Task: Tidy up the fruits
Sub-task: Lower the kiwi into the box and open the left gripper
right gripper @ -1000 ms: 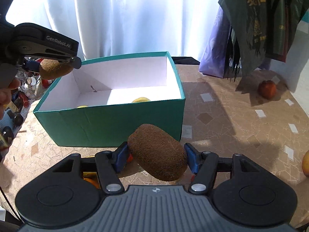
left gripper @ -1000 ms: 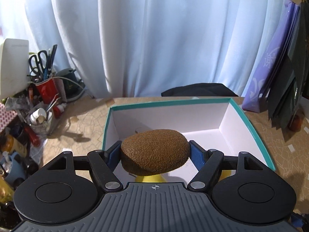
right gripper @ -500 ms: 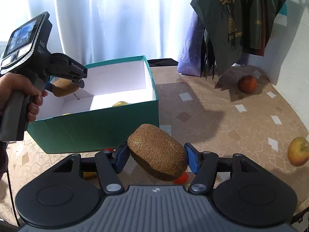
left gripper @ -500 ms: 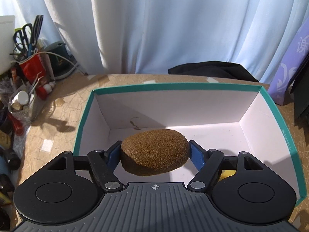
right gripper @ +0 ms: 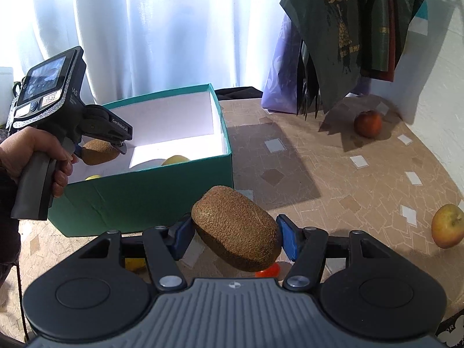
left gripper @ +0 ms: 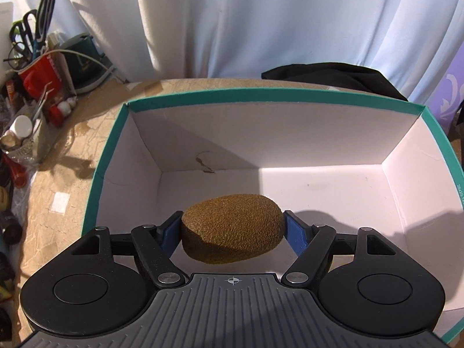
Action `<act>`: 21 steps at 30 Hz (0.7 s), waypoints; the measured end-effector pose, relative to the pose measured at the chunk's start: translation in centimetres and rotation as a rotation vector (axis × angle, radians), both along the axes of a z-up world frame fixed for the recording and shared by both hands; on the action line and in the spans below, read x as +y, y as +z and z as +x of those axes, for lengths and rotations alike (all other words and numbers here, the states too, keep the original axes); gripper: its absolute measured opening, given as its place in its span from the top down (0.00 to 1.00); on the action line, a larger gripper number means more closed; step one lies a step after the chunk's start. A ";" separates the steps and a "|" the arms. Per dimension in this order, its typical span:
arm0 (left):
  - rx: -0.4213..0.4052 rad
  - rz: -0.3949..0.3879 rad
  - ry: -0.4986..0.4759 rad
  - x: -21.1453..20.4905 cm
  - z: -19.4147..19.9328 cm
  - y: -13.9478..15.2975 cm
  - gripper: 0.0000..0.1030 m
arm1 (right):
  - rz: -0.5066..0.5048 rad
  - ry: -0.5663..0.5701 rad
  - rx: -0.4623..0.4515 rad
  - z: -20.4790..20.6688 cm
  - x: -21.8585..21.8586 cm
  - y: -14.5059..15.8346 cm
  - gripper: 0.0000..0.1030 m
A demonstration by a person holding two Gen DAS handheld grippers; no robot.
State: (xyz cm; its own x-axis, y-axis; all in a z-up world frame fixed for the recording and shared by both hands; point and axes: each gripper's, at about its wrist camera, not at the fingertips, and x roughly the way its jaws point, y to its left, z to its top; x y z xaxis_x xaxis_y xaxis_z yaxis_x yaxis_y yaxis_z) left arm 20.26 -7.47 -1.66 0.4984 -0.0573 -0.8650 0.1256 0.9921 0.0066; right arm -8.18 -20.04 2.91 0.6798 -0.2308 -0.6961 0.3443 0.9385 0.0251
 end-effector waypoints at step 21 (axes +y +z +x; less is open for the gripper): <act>0.135 -0.027 0.028 0.4 1.3 -1.2 0.25 | 0.001 -0.005 -0.019 0.1 -0.2 0.4 0.41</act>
State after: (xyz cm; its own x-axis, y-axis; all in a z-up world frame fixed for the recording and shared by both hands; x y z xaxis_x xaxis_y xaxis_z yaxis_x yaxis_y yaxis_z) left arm 21.53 -7.03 -2.86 0.3790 -0.0694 -0.9228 0.0958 0.9948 -0.0355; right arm -8.03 -20.22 3.35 0.6918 -0.2334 -0.6833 0.3486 0.9367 0.0330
